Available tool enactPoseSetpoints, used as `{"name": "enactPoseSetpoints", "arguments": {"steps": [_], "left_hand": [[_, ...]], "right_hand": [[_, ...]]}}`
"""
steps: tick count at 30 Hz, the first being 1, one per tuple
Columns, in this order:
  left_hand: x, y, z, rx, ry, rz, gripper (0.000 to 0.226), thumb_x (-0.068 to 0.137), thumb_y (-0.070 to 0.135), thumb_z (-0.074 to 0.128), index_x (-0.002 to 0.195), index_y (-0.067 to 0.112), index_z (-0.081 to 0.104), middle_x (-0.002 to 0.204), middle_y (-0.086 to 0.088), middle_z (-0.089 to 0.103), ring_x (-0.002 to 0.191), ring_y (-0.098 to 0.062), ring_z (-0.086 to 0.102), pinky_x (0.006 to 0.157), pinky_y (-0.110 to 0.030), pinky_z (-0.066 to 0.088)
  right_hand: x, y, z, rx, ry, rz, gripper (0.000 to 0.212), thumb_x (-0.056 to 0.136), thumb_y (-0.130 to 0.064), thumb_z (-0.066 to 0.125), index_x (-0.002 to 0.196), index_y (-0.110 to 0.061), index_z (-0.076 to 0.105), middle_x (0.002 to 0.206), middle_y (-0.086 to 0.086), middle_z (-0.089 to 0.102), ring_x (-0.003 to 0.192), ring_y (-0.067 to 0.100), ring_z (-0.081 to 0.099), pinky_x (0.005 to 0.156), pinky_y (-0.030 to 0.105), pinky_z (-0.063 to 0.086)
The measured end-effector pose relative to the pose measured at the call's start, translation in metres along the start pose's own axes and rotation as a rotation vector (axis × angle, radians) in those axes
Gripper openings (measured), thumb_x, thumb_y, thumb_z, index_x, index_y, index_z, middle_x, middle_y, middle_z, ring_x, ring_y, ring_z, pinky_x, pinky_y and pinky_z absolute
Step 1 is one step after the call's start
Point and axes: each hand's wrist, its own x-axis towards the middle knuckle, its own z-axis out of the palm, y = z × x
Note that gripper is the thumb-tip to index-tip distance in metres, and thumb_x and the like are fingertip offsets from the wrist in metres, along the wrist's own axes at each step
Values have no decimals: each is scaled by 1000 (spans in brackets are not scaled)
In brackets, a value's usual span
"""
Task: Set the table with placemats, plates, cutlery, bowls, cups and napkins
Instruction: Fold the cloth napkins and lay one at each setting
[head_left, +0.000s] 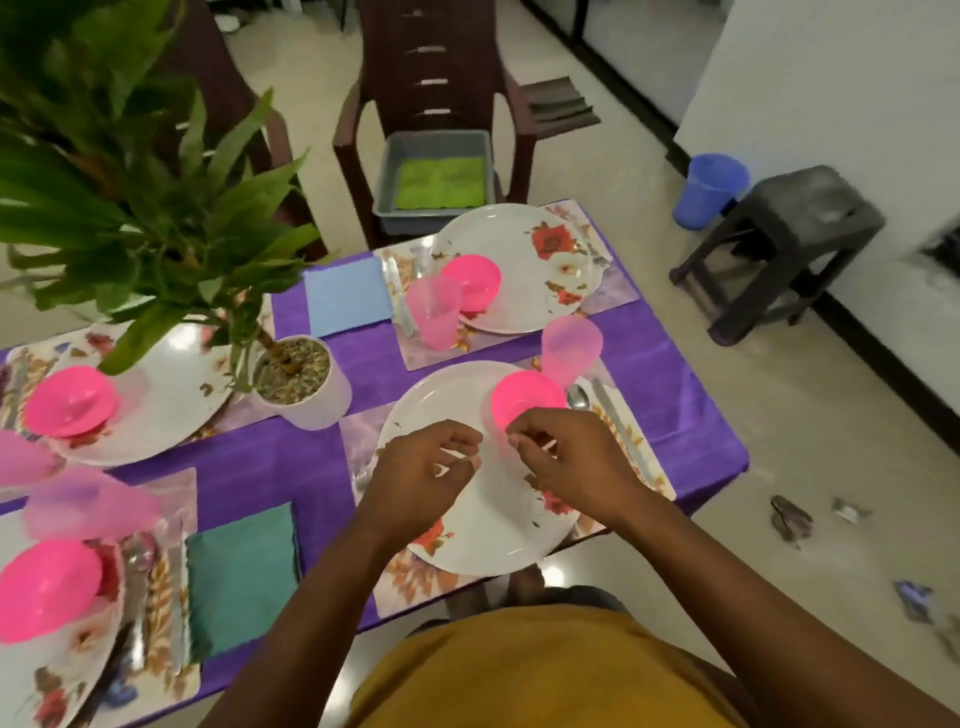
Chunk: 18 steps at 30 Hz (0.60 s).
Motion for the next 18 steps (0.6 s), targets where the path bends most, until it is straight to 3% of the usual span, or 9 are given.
{"name": "enactPoseSetpoints", "arguments": {"steps": [7,18], "left_hand": [[25,27,18,-44,-63,113,19,96,22,71,107,36,76,101,20,76,97,-3,71,89,-30,58],[97,116,100,-48,-134,171,19,99,21,68,110,35,75,100,20,76,94,-4,71,82,-23,58]], "right_hand": [[-17,23,-32,41,138,103,14,98,-31,65,106,-30,77,97,-17,75,87,2,68,79,37,59],[1,119,-131,107,300,187,9,95,-31,69,98,-28,77,90,-16,76,84,6,70,83,41,58]]}}
